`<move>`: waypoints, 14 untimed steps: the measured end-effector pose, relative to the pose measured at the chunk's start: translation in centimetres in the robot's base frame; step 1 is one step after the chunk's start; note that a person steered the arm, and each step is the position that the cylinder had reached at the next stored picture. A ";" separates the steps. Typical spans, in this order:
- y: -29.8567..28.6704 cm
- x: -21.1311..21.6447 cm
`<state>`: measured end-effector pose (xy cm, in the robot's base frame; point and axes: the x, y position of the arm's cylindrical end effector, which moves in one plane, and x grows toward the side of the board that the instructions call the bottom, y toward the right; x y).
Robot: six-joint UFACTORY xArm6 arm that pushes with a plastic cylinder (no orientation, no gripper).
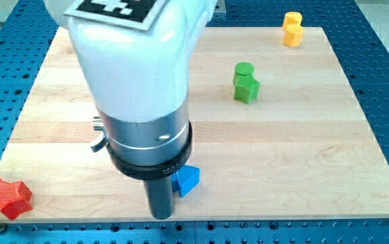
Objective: Keep green blocks and yellow blocks diagonal to each other
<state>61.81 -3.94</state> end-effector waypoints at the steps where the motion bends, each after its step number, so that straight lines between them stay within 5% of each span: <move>1: 2.8 0.0; 3: 10.8 -1.7; 6: 15.4 -5.6; 11: 16.6 -22.1; 13: 12.5 -21.6; 14: 22.9 -23.5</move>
<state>38.33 18.97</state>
